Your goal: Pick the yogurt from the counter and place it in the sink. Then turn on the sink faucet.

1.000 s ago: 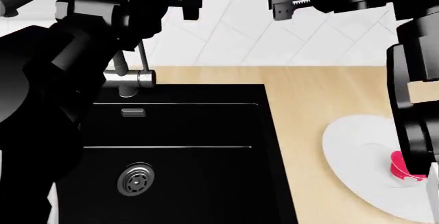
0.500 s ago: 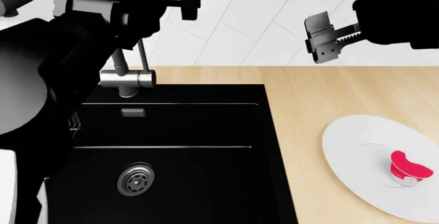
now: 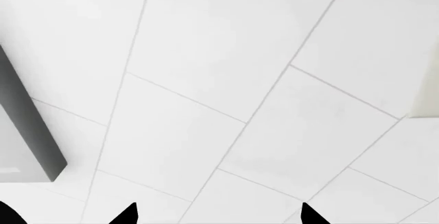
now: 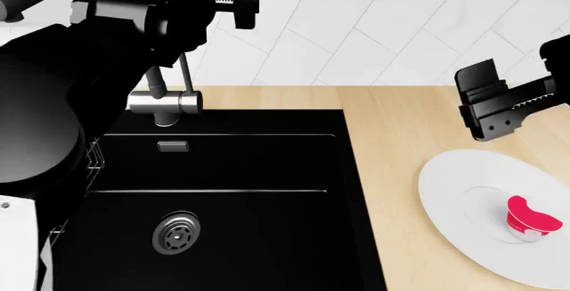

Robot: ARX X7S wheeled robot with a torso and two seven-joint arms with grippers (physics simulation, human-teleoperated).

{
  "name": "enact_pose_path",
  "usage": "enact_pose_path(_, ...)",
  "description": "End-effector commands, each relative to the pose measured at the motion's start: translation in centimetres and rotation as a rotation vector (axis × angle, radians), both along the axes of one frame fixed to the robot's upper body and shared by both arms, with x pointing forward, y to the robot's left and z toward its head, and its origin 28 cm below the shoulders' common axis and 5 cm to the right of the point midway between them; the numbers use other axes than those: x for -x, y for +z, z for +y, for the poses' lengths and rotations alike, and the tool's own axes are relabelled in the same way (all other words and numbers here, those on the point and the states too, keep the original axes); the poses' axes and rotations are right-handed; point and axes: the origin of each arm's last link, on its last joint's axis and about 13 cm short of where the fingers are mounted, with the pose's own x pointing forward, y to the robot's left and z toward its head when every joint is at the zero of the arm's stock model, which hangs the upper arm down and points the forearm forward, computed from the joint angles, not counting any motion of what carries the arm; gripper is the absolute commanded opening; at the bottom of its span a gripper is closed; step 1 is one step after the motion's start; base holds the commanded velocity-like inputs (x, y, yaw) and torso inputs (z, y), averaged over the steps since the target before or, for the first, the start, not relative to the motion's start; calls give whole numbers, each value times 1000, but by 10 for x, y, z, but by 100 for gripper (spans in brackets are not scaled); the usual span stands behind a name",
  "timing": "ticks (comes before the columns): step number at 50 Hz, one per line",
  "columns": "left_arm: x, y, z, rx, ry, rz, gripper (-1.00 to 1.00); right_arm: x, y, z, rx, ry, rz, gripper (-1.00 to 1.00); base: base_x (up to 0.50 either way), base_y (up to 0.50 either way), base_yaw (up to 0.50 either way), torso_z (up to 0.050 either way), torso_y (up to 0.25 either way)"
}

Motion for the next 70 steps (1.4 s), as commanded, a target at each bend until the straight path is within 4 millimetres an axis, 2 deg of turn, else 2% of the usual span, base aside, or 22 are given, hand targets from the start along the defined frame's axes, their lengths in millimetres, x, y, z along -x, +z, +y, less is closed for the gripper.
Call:
enact_pose_path(1, 0, -1, 1, 3, 1, 2, 100, 23, 1, -6, -26, -12, 47, 100, 0, 0, 0, 0, 0)
enact_pose_path(6, -1, -3, 2, 6, 6, 7, 100, 26, -2, -12, -33, -44, 48, 100, 0, 0, 0, 0, 0)
enact_pose_path(32, -1, -7, 4, 9, 7, 14, 100, 23, -46, -41, -72, -133, 121, 100, 0, 0, 0, 0, 0)
enact_pose_path(63, -3, -14, 7, 11, 16, 28, 100, 16, -66, -61, -160, -242, 148, 100, 0, 0, 0, 0, 0)
enact_pose_path(70, -3, -15, 7, 8, 14, 30, 100, 11, -76, -65, -182, -262, 150, 100, 0, 0, 0, 0, 0)
